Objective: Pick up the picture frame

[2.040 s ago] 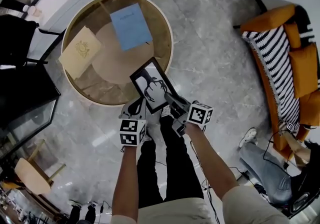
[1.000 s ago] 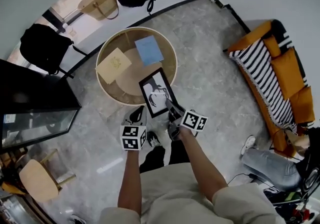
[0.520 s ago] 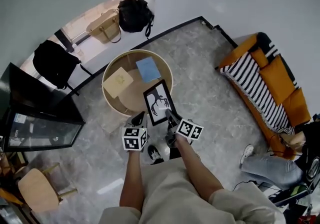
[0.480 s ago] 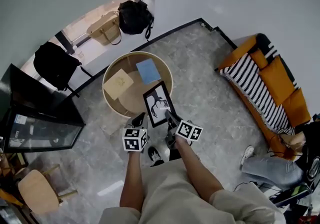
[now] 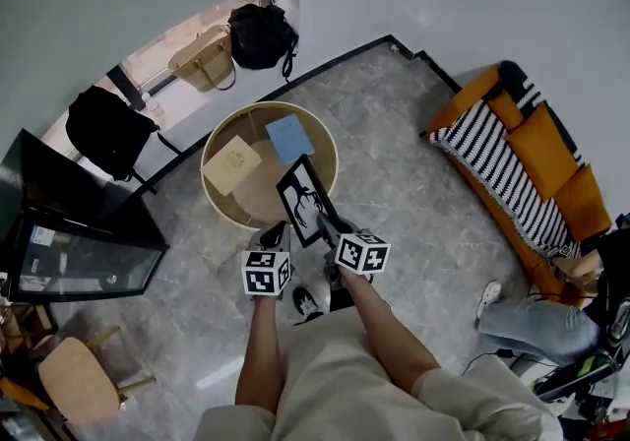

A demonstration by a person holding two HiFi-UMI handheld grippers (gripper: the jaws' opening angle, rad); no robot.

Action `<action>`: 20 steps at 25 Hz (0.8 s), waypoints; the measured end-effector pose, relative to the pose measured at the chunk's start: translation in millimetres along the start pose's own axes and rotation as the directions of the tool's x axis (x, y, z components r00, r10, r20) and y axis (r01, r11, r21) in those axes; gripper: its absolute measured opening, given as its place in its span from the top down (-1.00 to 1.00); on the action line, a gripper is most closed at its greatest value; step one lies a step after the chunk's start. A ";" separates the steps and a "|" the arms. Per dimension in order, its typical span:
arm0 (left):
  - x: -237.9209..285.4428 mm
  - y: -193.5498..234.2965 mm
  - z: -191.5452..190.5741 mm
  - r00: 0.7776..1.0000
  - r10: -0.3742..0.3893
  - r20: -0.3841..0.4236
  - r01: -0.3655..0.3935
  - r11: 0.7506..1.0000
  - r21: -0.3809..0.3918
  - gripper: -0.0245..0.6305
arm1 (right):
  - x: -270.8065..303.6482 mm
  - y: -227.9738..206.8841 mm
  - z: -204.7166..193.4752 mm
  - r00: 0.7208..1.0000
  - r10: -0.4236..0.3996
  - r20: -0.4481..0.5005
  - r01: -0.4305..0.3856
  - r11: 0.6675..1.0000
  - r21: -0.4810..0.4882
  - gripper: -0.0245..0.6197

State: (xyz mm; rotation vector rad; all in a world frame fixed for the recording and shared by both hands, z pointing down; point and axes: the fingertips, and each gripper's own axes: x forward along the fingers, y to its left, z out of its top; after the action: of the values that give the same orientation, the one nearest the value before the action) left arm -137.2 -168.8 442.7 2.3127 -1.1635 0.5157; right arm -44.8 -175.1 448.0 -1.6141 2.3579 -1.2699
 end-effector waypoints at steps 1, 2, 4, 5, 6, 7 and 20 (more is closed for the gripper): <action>0.8 -1.4 1.0 1.000 0.000 0.002 0.000 1.000 0.000 0.86 | -0.1 0.8 0.1 1.000 -0.003 -0.009 0.002 1.000 -0.027 0.77; 1.2 -2.2 0.8 1.000 0.001 0.002 -0.001 1.000 -0.001 0.86 | -0.4 2.0 -0.8 1.000 -0.003 -0.018 0.002 0.999 -0.051 0.77; 0.4 -1.6 -2.7 1.000 0.005 0.001 -0.005 1.000 -0.011 0.86 | -1.9 5.5 -4.9 0.999 0.003 -0.033 -0.006 0.997 -0.082 0.77; -0.1 -0.4 -5.0 1.000 0.007 0.000 -0.007 1.000 -0.020 0.86 | -2.4 7.2 -7.1 0.999 0.007 -0.039 -0.010 0.996 -0.089 0.77; -0.4 0.8 -7.1 1.000 0.008 -0.001 -0.008 1.000 -0.030 0.86 | -2.4 8.4 -9.2 0.999 0.009 -0.045 -0.013 0.995 -0.095 0.77; -0.7 1.3 -9.3 1.000 0.008 -0.002 -0.008 0.999 -0.038 0.86 | -2.3 9.3 -11.4 0.999 0.010 -0.052 -0.015 0.995 -0.102 0.76; -13.3 9.4 -26.3 0.999 0.044 0.007 -0.043 0.995 -0.092 0.86 | -8.8 21.3 -33.1 0.993 0.033 -0.115 -0.052 0.984 -0.173 0.77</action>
State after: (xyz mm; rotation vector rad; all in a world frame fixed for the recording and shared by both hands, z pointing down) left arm -155.3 -149.9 459.3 2.2188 -1.2184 0.4578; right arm -71.4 -145.3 453.4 -1.5644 2.6251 -1.2058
